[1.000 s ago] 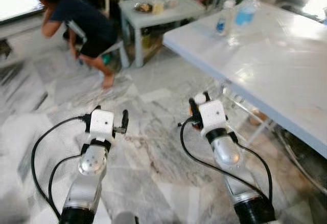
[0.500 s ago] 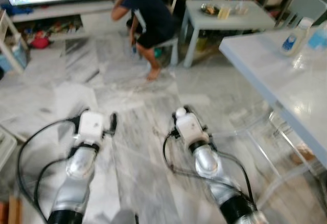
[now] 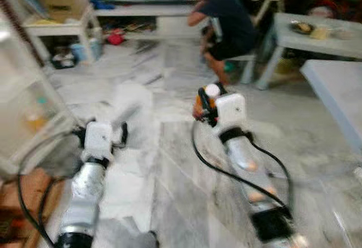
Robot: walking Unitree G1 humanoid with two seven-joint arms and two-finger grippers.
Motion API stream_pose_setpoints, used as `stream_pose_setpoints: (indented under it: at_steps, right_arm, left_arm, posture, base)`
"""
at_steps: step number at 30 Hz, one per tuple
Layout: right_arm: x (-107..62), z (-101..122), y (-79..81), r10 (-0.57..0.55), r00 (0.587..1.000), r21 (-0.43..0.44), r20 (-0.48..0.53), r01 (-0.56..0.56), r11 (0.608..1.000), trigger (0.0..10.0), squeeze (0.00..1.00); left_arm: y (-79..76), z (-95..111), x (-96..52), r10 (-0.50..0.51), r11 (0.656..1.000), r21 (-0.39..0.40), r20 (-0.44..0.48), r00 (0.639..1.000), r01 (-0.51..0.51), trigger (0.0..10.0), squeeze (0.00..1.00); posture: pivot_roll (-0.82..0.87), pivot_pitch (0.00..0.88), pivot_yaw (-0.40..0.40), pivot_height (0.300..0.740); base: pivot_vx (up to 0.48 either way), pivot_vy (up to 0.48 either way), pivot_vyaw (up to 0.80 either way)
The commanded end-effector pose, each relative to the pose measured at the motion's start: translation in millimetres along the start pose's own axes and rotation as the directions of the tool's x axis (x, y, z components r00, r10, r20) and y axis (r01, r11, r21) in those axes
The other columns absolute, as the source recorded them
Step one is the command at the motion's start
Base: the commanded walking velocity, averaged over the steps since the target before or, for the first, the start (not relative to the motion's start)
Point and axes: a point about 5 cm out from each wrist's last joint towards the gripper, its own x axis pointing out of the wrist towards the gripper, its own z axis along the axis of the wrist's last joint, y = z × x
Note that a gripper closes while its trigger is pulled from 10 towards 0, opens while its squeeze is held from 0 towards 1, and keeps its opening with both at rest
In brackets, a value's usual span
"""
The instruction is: Restocking fridge
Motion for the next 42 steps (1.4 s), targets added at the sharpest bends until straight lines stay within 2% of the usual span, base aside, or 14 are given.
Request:
stream_pose_setpoints:
  at_steps: [1,3,6,10,11,15,19,24,27,29,33,36,42]
  right_arm:
    - [1.5,3.9,-4.8,-0.001,1.000,0.013,0.009,0.001,1.000,10.0,0.00]
    - [-1.9,-3.3,-12.8,-0.007,1.000,0.019,-0.023,0.008,1.000,10.0,0.00]
    - [-2.1,-4.8,-15.4,-0.010,0.999,0.017,-0.030,0.010,1.000,10.0,0.00]
    - [-2.4,-12.5,-19.3,-0.061,0.996,0.102,-0.070,0.068,0.992,10.0,0.00]
    - [-7.0,-15.5,-19.4,-0.073,0.994,0.119,-0.077,0.081,0.990,10.0,0.00]
    - [-10.8,-17.3,-20.6,-0.085,0.993,0.122,-0.082,0.095,0.988,10.0,0.00]
    - [-29.0,-24.8,-32.1,-0.123,0.987,0.100,-0.108,0.134,0.986,10.0,0.00]
    - [-32.8,-26.7,-39.5,-0.133,0.984,0.091,-0.116,0.144,0.985,10.0,0.00]
    - [-32.8,-27.5,-39.6,-0.127,0.985,0.089,-0.118,0.137,0.987,10.0,0.00]
    - [-33.5,-28.0,-36.1,-0.112,0.987,0.071,-0.116,0.121,0.990,10.0,0.00]
    - [-36.4,-28.4,-30.6,-0.107,0.987,0.094,-0.117,0.118,0.989,10.0,0.00]
    - [-37.2,-27.7,-24.6,-0.074,0.992,0.074,-0.104,0.082,0.994,10.0,0.00]
    - [-31.3,-23.7,-23.7,-0.047,0.996,0.077,-0.081,0.053,0.996,10.0,0.00]
  left_arm:
    - [5.2,2.6,1.0,0.012,1.000,0.023,0.009,1.000,-0.012,10.0,0.00]
    - [5.5,1.4,0.7,0.013,1.000,0.028,0.002,1.000,-0.013,10.0,0.00]
    - [6.0,0.9,0.9,0.015,0.999,0.030,-0.001,1.000,-0.015,10.0,0.00]
    - [13.8,0.3,1.8,0.060,0.997,0.040,-0.009,0.998,-0.060,10.0,0.00]
    - [18.2,0.1,0.9,0.075,0.996,0.049,-0.009,0.997,-0.074,10.0,0.00]
    - [21.0,-0.6,-0.1,0.084,0.995,0.054,-0.010,0.996,-0.083,10.0,0.00]
    - [26.9,-5.8,-4.2,0.108,0.992,0.066,-0.026,0.994,-0.106,10.0,0.00]
    - [25.7,-6.7,-3.8,0.111,0.992,0.066,-0.028,0.993,-0.109,10.0,0.00]
    - [25.8,-6.0,-4.2,0.123,0.991,0.057,-0.021,0.992,-0.121,10.0,0.00]
    - [27.6,-5.6,-5.9,0.135,0.990,0.049,-0.015,0.991,-0.134,10.0,0.00]
    - [30.3,-8.4,-10.7,0.152,0.988,0.031,-0.022,0.988,-0.151,10.0,0.00]
    - [32.7,-12.6,-16.5,0.165,0.986,0.044,-0.037,0.986,-0.164,10.0,0.00]
    - [35.6,-14.7,-17.3,0.183,0.983,0.040,-0.044,0.982,-0.181,10.0,0.00]
  posture:
    - [0.04,0.000,-0.037,0.740]
    - [0.03,0.000,-0.033,0.740]
    - [0.04,0.000,-0.033,0.740]
    - [0.05,0.000,-0.022,0.740]
    - [0.05,0.000,-0.019,0.740]
    - [0.04,0.000,-0.014,0.740]
    - [0.02,0.000,-0.008,0.740]
    - [0.02,0.000,-0.008,0.740]
    - [0.03,0.000,-0.016,0.740]
    - [0.03,0.000,-0.018,0.740]
    - [0.04,0.000,-0.017,0.740]
    - [0.04,0.000,-0.012,0.740]
    - [0.04,0.000,-0.019,0.740]
  base:
    - [0.000,0.000,0.78]
    - [0.000,-0.281,0.78]
    - [0.000,-0.305,0.78]
    - [0.000,-0.347,0.78]
    - [0.000,-0.341,0.78]
    - [0.000,-0.343,0.78]
    - [0.000,-0.345,0.78]
    - [0.000,-0.345,0.78]
    - [0.000,-0.230,0.51]
    - [0.000,0.000,0.00]
    - [0.000,0.000,0.00]
    - [0.000,0.000,0.00]
    - [0.203,0.000,0.79]
